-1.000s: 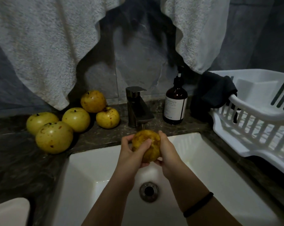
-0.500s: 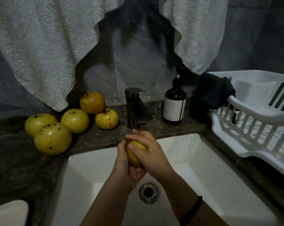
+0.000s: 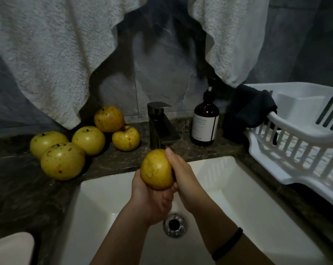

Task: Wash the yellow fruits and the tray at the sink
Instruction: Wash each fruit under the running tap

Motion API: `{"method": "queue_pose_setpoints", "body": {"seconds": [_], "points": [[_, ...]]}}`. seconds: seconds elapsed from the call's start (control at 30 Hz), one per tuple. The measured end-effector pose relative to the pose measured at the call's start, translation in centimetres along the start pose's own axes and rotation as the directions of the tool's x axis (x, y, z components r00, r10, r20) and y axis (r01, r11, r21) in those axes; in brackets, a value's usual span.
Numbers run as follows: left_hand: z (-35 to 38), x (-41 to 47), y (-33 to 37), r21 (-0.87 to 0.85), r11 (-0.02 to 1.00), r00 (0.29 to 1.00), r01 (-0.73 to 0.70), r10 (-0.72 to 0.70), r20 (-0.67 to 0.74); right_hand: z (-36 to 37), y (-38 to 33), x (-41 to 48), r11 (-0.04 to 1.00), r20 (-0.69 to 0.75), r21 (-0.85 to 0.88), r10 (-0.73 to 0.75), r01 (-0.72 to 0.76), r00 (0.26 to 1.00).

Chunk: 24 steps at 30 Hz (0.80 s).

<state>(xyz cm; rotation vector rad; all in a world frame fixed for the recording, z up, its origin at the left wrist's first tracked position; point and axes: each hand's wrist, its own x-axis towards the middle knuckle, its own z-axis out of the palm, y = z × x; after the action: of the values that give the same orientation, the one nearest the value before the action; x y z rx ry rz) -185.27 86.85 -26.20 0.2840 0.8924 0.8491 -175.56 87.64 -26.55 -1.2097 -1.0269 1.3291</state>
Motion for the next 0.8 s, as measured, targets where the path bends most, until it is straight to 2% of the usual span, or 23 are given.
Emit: {"method": "queue_pose_setpoints", "body": {"seconds": [0.07,0.13,0.23,0.3,0.4,0.57,0.7,0.8], "points": [[0.0,0.5,-0.1,0.2,0.979,0.998,-0.034,0.044,-0.045,-0.1,-0.1,0.4,0.997,-0.11,0.042,0.068,-0.063,0.992],[-0.1,1.2,-0.3,0.396,0.913,0.984,-0.096,0.147,-0.101,-0.3,-0.3,0.5,0.994,-0.169,0.075,0.095,-0.083,0.981],[-0.2,1.4,-0.6,0.552,0.801,0.918,-0.233,0.368,-0.147,-0.4,-0.1,0.3,0.998,-0.228,-0.032,0.037,-0.046,0.973],[0.1,1.3,-1.0,0.577,0.753,0.901,-0.315,0.429,-0.068,-0.3,0.4,0.3,0.994,-0.266,-0.107,0.002,-0.032,0.964],[0.5,1.0,-1.6,0.609,0.726,0.927,-0.319,0.374,0.04,-0.2,0.8,0.4,0.973,-0.321,-0.227,-0.028,-0.048,0.947],[0.3,1.1,-1.2,0.678,0.657,0.919,-0.329,0.389,0.068,-0.2,0.7,0.8,0.958,-0.344,-0.262,0.018,-0.114,0.939],[0.2,1.2,-1.4,0.638,0.71,0.935,-0.298,0.353,0.045,-0.7,0.4,1.0,0.971,-0.368,-0.05,0.199,-0.233,0.908],[0.1,1.2,-1.4,0.563,0.769,0.948,-0.302,0.307,0.089,-0.6,0.6,1.1,0.971,-0.372,-0.117,0.153,-0.21,0.916]]}}
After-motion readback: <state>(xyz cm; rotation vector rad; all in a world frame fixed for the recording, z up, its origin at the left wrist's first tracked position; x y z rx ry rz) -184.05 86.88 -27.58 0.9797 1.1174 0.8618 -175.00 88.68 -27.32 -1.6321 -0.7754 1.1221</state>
